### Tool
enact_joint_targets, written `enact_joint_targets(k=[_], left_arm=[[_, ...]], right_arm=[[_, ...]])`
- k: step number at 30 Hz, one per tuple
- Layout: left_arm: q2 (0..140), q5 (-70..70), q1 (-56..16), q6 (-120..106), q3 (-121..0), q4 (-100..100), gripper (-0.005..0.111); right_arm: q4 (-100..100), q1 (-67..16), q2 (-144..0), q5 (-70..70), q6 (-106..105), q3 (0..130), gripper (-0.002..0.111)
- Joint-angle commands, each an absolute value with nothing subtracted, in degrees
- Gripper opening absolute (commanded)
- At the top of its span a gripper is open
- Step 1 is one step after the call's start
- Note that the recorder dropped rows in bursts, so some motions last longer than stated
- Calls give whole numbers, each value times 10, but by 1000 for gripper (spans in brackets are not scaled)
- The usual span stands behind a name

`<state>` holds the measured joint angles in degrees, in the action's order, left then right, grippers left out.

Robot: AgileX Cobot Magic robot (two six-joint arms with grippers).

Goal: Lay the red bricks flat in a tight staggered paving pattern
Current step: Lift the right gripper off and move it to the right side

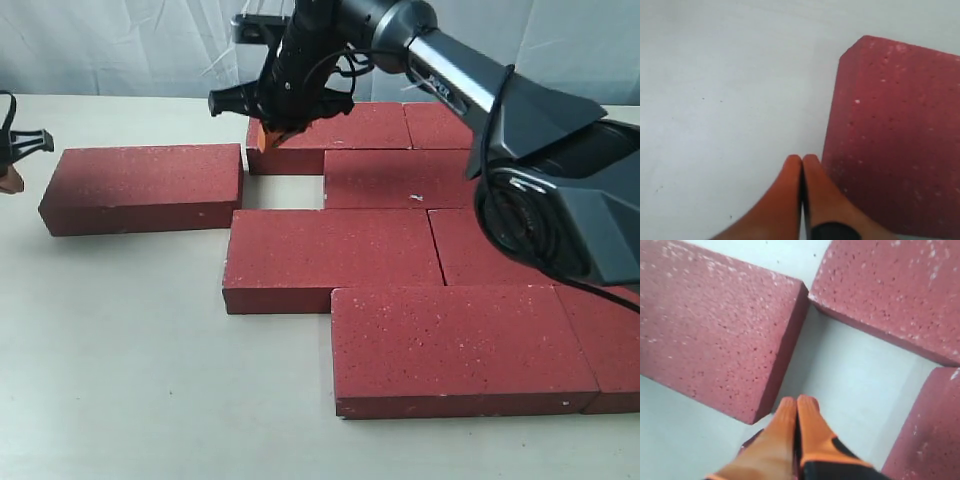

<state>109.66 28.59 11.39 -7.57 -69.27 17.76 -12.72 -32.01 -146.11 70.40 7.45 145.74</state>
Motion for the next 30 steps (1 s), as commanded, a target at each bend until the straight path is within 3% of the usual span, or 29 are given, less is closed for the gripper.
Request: enact_joint_targets(k=[1, 13, 17, 30], left_arm=[[1026, 328, 96, -62, -678, 180, 0], [795, 423, -23, -59, -599, 185, 0], [723, 457, -50, -25, -598, 181, 0], [694, 420, -92, 48, -598, 143, 0]], right_arm=[[-120, -320, -1407, 700, 76, 1440, -1], [-46, -320, -990, 644, 62, 892, -1], [-71, -264, -872, 591, 63, 738, -1], [-74, -99, -763, 502, 33, 563, -1]])
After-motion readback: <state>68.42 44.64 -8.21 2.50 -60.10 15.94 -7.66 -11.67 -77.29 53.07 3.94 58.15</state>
